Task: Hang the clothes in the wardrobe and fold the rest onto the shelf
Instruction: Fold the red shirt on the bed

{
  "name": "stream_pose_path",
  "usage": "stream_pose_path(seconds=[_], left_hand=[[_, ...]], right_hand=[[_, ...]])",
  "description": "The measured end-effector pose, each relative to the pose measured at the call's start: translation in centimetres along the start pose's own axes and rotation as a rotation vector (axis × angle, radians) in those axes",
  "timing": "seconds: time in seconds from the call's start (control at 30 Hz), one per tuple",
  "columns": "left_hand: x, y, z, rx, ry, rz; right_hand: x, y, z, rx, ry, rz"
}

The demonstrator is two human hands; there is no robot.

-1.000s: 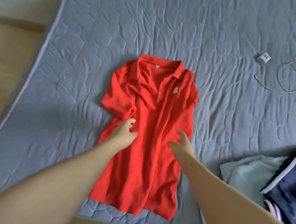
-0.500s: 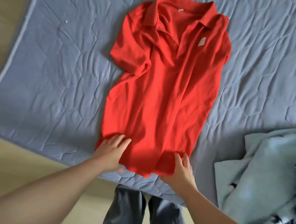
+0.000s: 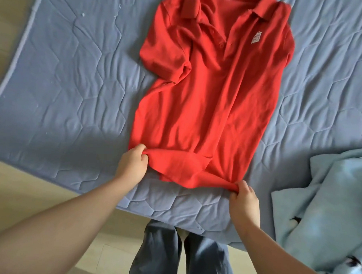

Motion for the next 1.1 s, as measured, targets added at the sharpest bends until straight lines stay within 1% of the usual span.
stream_pose_path(seconds=[0.07,0.13,0.2,0.27,0.37,0.47,0.53,0.6,0.73,0.8,0.9,0.97,1.0,1.03,1.07,1.1], left_hand=[[0.3,0.0,0.6,0.023,-0.006,-0.009],[0.8,0.7,2.0,-0.082,-0.133,-0.068],[1.7,1.5,3.2,-0.188,-0.228,-0.108],[3.1,1.9,3.8,-0.235,-0.241,-0.059],[6.3,2.1,4.1,-0.222,-0.143,0.082],[7.9,2.8,4.6,-0.213,-0.193,0.121],[8.2,3.4,4.6,-0.181,-0.258,0.1],[8.5,3.9,4.4,-0.13,-0.251,0.103],[9.2,4.4,2.7,0.046,-0.184,0.215],[9.3,4.7,1.9,0.124,-0.08,0.284],[9.4,5.4,0.7,0.31,0.203,0.399],[9.6,5.9,0.5,0.382,0.345,0.454],[9.6,5.9,0.9,0.354,0.353,0.45],[9.7,5.8,1.6,0.281,0.33,0.422],[9.8,5.8,2.6,0.18,0.294,0.375],[9.8,5.8,3.8,0.066,0.258,0.322]], right_hand=[[0.6,-0.1,-0.4,-0.033,-0.042,0.04],[1.5,0.3,-0.9,-0.043,-0.013,0.063],[3.1,0.8,-1.4,-0.033,0.117,0.096],[4.7,1.2,-1.5,-0.028,0.225,0.119],[7.3,1.7,-1.6,-0.046,0.268,0.156],[9.0,1.9,-1.3,-0.064,0.351,0.109],[9.4,2.2,-1.0,-0.075,0.373,0.042],[9.7,2.7,-0.9,-0.082,0.333,-0.003],[10.1,3.4,-1.2,-0.061,0.213,0.026],[10.0,4.0,-1.4,0.008,0.237,0.025],[9.6,4.9,-1.8,0.141,0.391,-0.017],[9.6,5.2,-1.6,0.137,0.432,-0.02],[9.7,5.3,-1.4,0.134,0.493,-0.006],[9.6,5.5,-1.3,0.129,0.602,0.001],[9.4,5.6,-1.3,0.114,0.675,0.012],[9.2,5.7,-1.4,0.087,0.694,0.014]])
Point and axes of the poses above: each hand's wrist, its own y-axis away from the middle knuckle, its own x-axis out of the back of the hand, z = x × y, the point moved 5 cm from there along -y, towards the middle knuckle, and after that the axes turned 3 degrees about -x, right-handed, at the moved point
